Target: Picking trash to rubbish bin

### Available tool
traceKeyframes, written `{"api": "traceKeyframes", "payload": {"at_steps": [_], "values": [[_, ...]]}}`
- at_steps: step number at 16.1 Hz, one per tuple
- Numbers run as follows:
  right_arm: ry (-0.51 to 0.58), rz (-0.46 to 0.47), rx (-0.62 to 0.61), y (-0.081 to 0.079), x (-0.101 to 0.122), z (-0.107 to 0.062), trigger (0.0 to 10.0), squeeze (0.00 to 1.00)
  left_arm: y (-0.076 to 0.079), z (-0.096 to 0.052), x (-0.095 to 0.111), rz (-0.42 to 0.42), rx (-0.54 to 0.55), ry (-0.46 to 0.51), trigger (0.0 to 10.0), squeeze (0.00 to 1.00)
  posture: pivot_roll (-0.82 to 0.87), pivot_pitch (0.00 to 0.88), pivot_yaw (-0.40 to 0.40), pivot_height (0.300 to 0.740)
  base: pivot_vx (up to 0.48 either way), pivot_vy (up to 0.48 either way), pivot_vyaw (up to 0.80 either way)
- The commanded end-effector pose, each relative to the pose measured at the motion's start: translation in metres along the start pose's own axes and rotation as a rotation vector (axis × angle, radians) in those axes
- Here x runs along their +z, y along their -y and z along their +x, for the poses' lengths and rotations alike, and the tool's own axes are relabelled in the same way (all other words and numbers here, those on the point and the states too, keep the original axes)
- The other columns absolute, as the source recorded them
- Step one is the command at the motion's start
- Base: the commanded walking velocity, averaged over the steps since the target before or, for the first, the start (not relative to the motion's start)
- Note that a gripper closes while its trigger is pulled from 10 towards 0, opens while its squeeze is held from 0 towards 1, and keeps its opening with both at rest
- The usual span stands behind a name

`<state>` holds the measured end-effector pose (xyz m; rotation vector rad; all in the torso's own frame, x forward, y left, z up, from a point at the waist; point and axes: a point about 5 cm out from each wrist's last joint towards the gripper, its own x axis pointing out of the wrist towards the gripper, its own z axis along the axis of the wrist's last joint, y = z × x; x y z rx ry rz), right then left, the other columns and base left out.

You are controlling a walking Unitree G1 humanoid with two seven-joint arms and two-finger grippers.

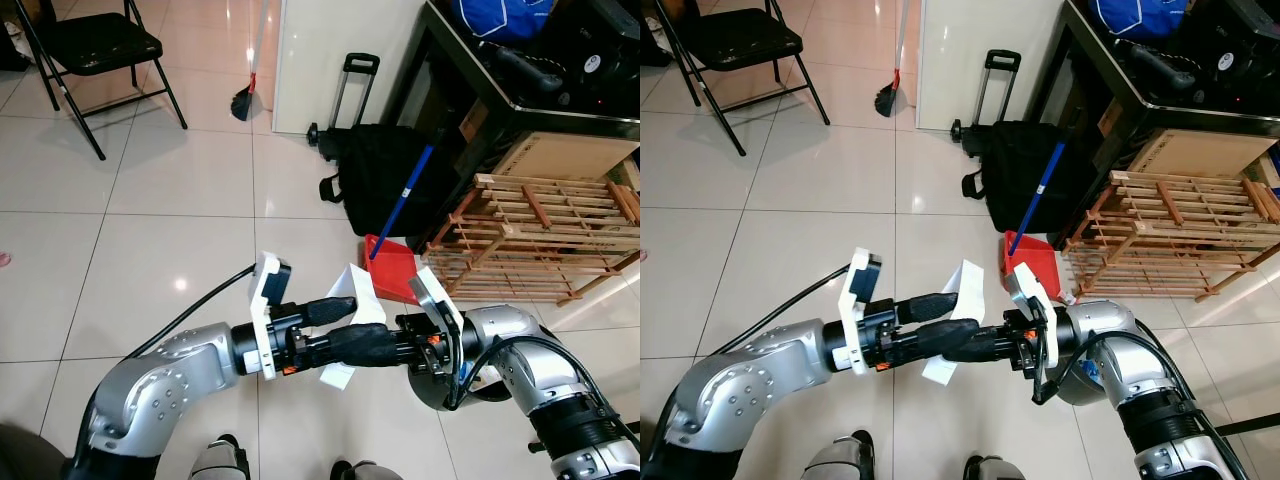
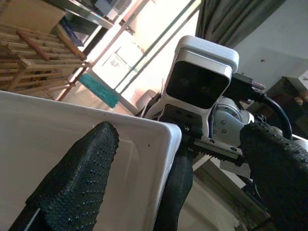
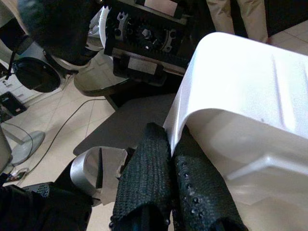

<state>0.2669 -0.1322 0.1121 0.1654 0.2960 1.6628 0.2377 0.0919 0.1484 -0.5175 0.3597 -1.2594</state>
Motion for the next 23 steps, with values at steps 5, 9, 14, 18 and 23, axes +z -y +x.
{"api": "traceKeyframes", "payload": {"at_steps": [5,9,14,18,23], "values": [[-0.006,-0.007,0.013,-0.0019,0.0022,0.0000,10.0,0.49,0.0011,0.0064,-0.0036,-0.008,-0.027,-0.025,10.0,0.00,-0.06,0.158,-0.152,0.740,0.000,0.000,0.00],[-0.004,-0.007,0.012,-0.0013,0.0025,0.0014,10.0,0.49,0.0007,0.0070,-0.0038,-0.009,-0.031,-0.031,0.0,0.00,-0.06,0.161,-0.153,0.740,0.000,0.000,0.00],[-0.003,-0.005,0.009,-0.0008,0.0020,0.0022,10.0,0.49,0.0003,0.0061,-0.0035,-0.005,-0.028,-0.034,0.0,0.00,-0.06,0.166,-0.153,0.740,0.000,0.000,0.00],[-0.003,-0.004,0.001,0.0005,0.0020,0.0015,10.0,0.48,0.0002,0.0062,-0.0035,-0.003,-0.024,-0.033,0.0,0.00,-0.06,0.164,-0.150,0.740,0.000,0.000,0.00],[-0.005,0.003,-0.005,0.0004,-0.0002,0.0007,10.0,0.53,0.0006,0.0064,-0.0029,0.001,-0.021,-0.029,0.0,0.00,-0.05,0.160,-0.149,0.740,0.000,0.000,0.00]]}}
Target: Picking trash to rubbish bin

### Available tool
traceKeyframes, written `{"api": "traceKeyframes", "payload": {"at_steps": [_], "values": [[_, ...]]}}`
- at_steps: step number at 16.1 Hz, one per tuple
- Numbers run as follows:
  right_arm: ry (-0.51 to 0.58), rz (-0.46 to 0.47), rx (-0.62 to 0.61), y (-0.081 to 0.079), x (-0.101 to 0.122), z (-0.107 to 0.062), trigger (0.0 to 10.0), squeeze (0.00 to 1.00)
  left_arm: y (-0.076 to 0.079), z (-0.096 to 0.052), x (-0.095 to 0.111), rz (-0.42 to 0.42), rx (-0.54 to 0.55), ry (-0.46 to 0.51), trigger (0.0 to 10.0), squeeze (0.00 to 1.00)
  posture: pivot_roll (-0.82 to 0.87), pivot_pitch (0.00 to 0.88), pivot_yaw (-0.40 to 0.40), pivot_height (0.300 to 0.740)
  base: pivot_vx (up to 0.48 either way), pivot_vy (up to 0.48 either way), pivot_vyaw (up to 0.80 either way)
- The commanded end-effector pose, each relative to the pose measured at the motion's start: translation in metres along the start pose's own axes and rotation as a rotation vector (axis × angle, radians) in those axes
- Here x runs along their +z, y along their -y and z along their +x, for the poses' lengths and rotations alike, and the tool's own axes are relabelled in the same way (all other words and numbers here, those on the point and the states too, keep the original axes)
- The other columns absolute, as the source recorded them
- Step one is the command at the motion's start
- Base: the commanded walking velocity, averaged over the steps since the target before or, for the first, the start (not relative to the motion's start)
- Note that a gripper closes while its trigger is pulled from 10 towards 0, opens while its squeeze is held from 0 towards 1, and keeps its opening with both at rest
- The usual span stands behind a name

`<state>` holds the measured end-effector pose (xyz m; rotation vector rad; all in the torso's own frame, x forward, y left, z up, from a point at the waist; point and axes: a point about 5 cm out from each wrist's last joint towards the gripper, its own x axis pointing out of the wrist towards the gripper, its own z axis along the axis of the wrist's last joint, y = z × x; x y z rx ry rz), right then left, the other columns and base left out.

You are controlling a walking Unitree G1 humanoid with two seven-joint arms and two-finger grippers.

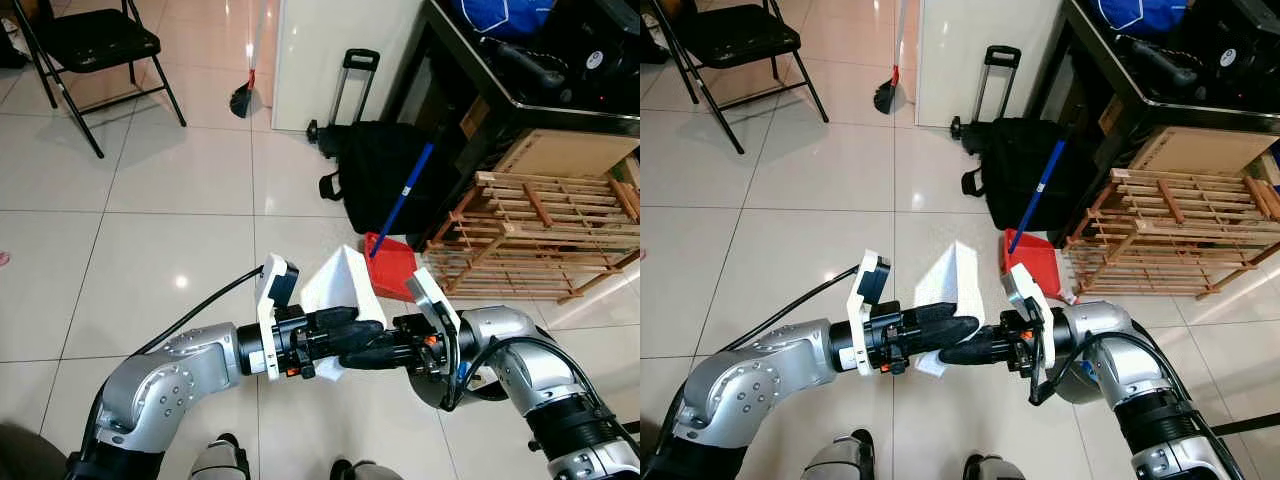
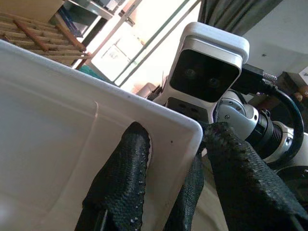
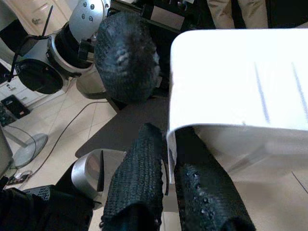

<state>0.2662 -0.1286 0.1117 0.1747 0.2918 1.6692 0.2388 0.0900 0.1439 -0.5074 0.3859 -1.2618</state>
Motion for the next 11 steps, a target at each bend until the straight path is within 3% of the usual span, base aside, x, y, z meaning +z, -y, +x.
{"api": "traceKeyframes", "payload": {"at_steps": [1,10,11], "values": [[-0.014,0.002,-0.014,0.0006,-0.0002,-0.0033,10.0,0.55,0.0036,0.0042,0.0009,0.009,-0.025,-0.002,0.0,0.00,-0.05,0.158,-0.149,0.740,0.000,0.000,0.00],[-0.018,0.010,-0.027,0.0013,-0.0043,-0.0042,10.0,0.56,0.0040,0.0022,0.0021,0.018,-0.014,0.017,0.1,0.00,-0.05,0.140,-0.150,0.740,0.000,0.000,0.00],[-0.019,0.010,-0.028,0.0014,-0.0046,-0.0039,10.0,0.56,0.0037,0.0019,0.0024,0.023,-0.007,0.018,10.0,0.00,-0.05,0.141,-0.150,0.740,0.000,0.000,0.00]]}}
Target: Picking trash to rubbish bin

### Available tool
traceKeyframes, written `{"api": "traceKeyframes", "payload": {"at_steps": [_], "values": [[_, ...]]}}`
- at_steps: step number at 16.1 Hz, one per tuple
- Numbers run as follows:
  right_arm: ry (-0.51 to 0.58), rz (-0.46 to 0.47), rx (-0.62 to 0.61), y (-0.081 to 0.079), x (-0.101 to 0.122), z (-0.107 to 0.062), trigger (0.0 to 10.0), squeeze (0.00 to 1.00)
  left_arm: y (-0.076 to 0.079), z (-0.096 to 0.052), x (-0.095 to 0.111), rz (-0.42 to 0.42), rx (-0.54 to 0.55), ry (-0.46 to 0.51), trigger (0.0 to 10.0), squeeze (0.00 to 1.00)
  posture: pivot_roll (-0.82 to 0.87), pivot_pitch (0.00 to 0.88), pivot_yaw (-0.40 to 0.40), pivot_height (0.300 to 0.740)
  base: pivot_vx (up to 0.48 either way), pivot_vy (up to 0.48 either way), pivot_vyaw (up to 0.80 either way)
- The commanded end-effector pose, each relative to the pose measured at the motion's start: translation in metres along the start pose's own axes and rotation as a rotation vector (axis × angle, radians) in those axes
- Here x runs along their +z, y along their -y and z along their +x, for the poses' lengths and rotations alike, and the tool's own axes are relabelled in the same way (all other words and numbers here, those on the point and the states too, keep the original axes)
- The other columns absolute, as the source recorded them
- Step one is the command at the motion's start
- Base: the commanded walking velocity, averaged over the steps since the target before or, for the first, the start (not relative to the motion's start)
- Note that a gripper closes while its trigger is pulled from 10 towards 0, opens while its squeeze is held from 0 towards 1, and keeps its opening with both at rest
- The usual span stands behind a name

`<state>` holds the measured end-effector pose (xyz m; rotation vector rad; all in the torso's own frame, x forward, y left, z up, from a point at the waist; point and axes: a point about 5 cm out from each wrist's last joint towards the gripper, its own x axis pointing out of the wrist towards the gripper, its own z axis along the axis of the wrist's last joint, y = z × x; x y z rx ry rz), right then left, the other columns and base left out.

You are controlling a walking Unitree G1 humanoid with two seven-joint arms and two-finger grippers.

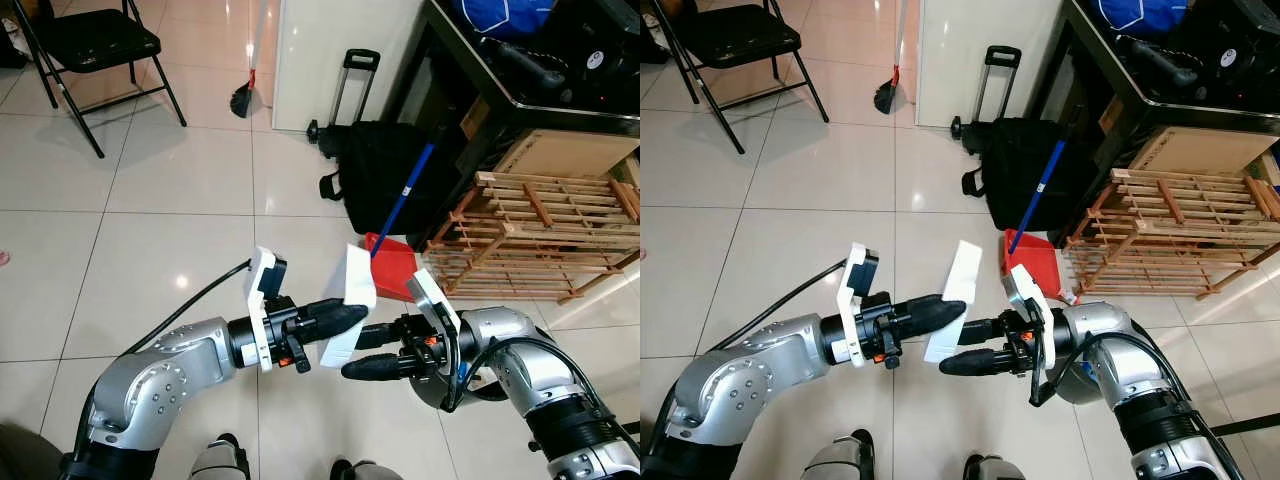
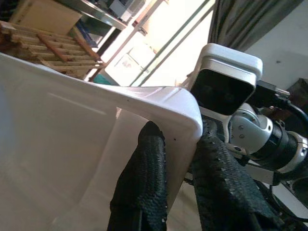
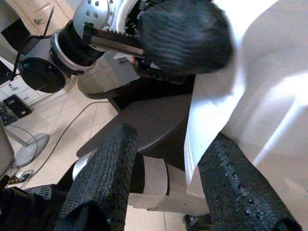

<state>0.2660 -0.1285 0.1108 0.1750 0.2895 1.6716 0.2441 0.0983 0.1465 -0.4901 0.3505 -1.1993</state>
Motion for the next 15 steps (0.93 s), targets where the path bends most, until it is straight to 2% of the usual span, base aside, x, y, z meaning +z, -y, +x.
{"api": "traceKeyframes", "payload": {"at_steps": [1,10,15], "values": [[-0.021,0.010,-0.033,0.0016,-0.0039,-0.0040,10.0,0.56,0.0086,0.0080,-0.0035,-0.003,-0.060,-0.015,10.0,0.00,-0.05,0.145,-0.152,0.740,0.000,0.000,0.00],[-0.023,0.003,-0.045,0.0034,-0.0038,-0.0046,10.0,0.58,0.0081,0.0098,-0.0034,0.000,-0.050,-0.009,10.0,0.00,-0.05,0.156,-0.154,0.740,0.000,0.000,0.00],[-0.038,-0.012,-0.133,0.0114,-0.0081,-0.0090,10.0,0.58,0.0082,0.0076,-0.0030,0.005,-0.041,-0.004,10.0,0.00,-0.05,0.160,-0.158,0.740,0.000,0.000,0.00]]}}
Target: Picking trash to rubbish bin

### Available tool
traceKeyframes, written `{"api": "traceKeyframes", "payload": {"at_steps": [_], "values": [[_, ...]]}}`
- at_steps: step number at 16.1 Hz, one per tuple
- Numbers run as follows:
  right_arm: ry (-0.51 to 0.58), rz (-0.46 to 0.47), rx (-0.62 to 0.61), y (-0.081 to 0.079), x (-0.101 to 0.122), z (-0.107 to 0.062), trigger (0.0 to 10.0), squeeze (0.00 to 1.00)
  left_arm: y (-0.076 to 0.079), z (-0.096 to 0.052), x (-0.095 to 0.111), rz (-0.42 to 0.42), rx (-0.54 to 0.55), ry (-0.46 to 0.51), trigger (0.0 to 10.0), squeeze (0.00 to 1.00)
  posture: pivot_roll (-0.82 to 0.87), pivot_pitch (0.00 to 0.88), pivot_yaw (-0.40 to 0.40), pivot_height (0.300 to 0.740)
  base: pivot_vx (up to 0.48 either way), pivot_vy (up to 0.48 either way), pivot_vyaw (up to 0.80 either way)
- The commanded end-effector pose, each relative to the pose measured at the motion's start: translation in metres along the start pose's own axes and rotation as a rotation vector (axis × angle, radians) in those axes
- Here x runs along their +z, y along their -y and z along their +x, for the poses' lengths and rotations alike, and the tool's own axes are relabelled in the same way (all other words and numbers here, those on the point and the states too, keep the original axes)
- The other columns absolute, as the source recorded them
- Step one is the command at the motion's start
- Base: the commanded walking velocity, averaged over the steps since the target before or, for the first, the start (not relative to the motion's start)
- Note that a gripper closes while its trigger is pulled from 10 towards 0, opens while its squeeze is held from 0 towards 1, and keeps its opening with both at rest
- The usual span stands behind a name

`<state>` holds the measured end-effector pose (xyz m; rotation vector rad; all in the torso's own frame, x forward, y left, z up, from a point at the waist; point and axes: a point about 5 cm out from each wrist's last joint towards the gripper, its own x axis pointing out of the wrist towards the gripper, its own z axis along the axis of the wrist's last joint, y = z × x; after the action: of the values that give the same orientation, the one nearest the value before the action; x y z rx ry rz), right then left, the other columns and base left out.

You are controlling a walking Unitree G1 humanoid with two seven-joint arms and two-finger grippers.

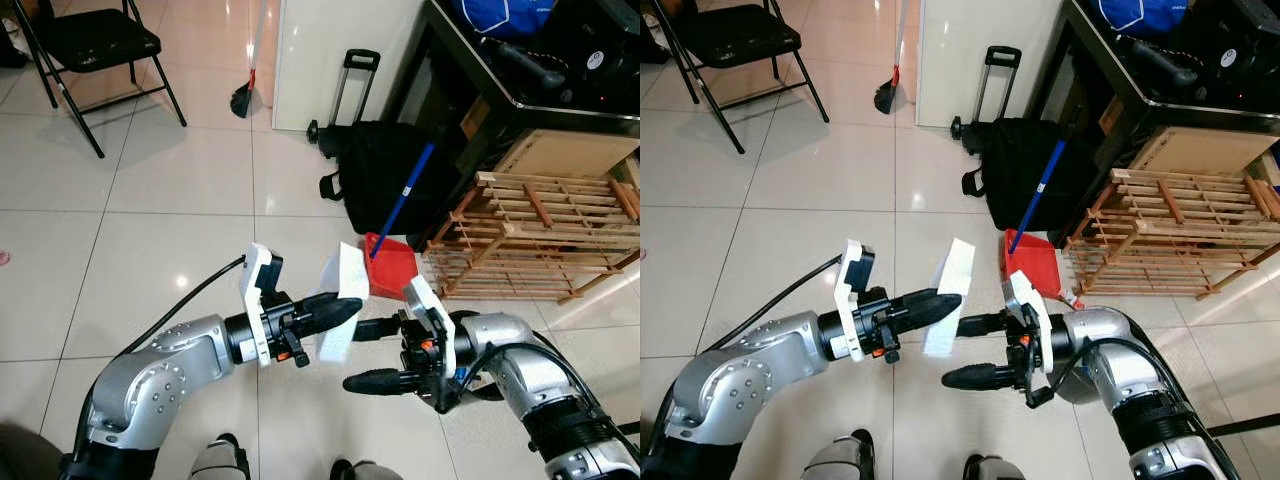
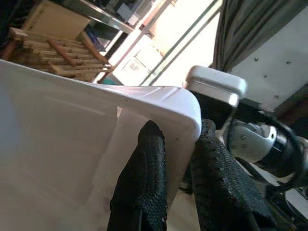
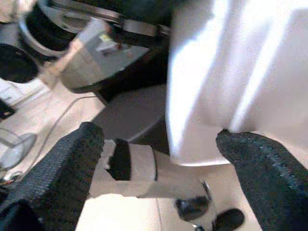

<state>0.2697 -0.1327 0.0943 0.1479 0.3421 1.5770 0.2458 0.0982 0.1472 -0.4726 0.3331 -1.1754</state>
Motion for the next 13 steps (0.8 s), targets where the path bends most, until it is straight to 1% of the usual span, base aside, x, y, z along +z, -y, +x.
{"api": "traceKeyframes", "payload": {"at_steps": [1,2,4,6,8,9,10,11,12,13], "values": [[-0.009,-0.045,-0.095,0.009,0.005,-0.007,10.0,0.58,0.010,0.005,-0.003,-0.015,-0.060,-0.007,10.0,0.00,-0.05,0.161,-0.159,0.740,0.000,0.000,0.00],[-0.012,-0.049,-0.108,0.011,0.004,-0.007,10.0,0.60,0.010,0.005,-0.002,-0.014,-0.057,-0.004,10.0,0.00,-0.05,0.161,-0.160,0.740,0.000,0.000,0.00],[-0.014,-0.055,-0.112,0.012,0.003,-0.008,10.0,0.61,0.010,0.005,-0.003,-0.013,-0.055,-0.003,10.0,0.00,-0.05,0.161,-0.160,0.740,0.000,0.000,0.00],[-0.022,-0.083,-0.198,0.019,0.002,-0.008,10.0,0.58,0.011,0.004,-0.003,-0.015,-0.056,-0.001,10.0,0.00,-0.05,0.160,-0.160,0.740,0.000,0.000,0.00],[-0.026,-0.129,-0.368,0.034,0.002,-0.010,10.0,0.54,0.012,0.004,-0.003,-0.014,-0.056,0.001,10.0,0.00,-0.05,0.160,-0.159,0.740,0.000,0.000,0.00],[-0.018,-0.134,-0.394,0.036,0.003,-0.011,10.0,0.54,0.012,0.004,-0.003,-0.015,-0.056,0.001,10.0,0.00,-0.04,0.162,-0.160,0.740,0.000,0.000,0.00],[-0.026,-0.145,-0.440,0.040,0.003,-0.012,10.0,0.51,0.012,0.004,-0.003,-0.014,-0.053,0.000,10.0,0.00,-0.05,0.163,-0.160,0.740,0.000,0.000,0.00],[-0.029,-0.155,-0.469,0.042,0.004,-0.013,10.0,0.52,0.012,0.004,-0.003,-0.014,-0.051,0.001,10.0,0.00,-0.05,0.164,-0.160,0.740,0.000,0.000,0.00],[-0.048,-0.181,-0.553,0.047,0.003,-0.016,10.0,0.51,0.012,0.004,-0.003,-0.013,-0.047,0.004,10.0,0.00,-0.05,0.164,-0.161,0.740,0.000,0.000,0.00],[-0.054,-0.192,-0.598,0.051,0.003,-0.017,10.0,0.51,0.012,0.004,-0.003,-0.013,-0.044,0.006,10.0,0.00,-0.05,0.164,-0.161,0.740,0.000,0.000,0.00]]}}
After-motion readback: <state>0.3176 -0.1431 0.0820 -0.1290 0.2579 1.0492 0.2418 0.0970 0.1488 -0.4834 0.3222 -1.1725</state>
